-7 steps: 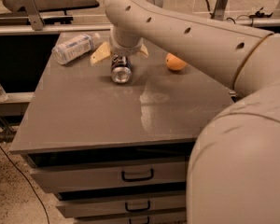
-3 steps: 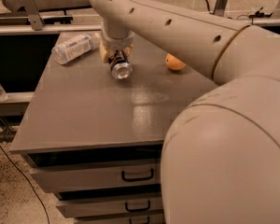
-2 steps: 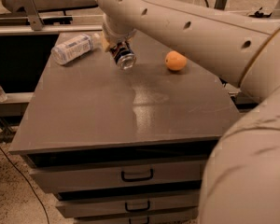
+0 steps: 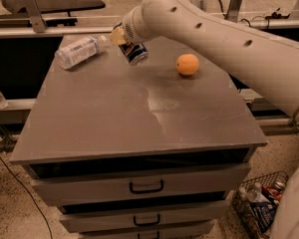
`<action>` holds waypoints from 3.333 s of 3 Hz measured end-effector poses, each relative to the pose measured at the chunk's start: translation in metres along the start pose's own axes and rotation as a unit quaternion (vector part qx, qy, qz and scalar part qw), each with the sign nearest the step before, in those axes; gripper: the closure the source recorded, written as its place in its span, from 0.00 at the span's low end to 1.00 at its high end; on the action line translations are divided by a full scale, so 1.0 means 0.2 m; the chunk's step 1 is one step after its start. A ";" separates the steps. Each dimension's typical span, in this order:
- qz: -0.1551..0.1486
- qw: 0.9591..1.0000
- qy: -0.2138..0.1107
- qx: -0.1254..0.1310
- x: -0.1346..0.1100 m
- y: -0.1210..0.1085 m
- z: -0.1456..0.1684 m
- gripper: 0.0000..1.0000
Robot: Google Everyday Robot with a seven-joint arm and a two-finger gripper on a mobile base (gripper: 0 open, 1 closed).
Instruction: Place pepsi can upright
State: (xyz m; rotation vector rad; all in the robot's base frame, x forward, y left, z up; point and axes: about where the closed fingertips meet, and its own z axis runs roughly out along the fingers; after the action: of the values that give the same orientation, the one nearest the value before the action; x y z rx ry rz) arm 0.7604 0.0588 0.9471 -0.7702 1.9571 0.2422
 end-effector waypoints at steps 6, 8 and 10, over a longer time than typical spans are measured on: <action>0.111 0.955 -0.268 -0.058 0.11 -0.37 -0.31 1.00; 0.064 0.958 -0.274 -0.065 0.25 -0.26 -0.45 1.00; 0.039 0.953 -0.291 -0.072 0.42 -0.18 -0.54 1.00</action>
Offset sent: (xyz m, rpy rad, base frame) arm -0.0443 0.0640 0.0956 0.5210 -0.5993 0.5063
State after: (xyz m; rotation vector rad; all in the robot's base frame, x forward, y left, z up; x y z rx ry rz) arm 0.6766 -0.0554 0.9356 -0.6243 1.4186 0.5951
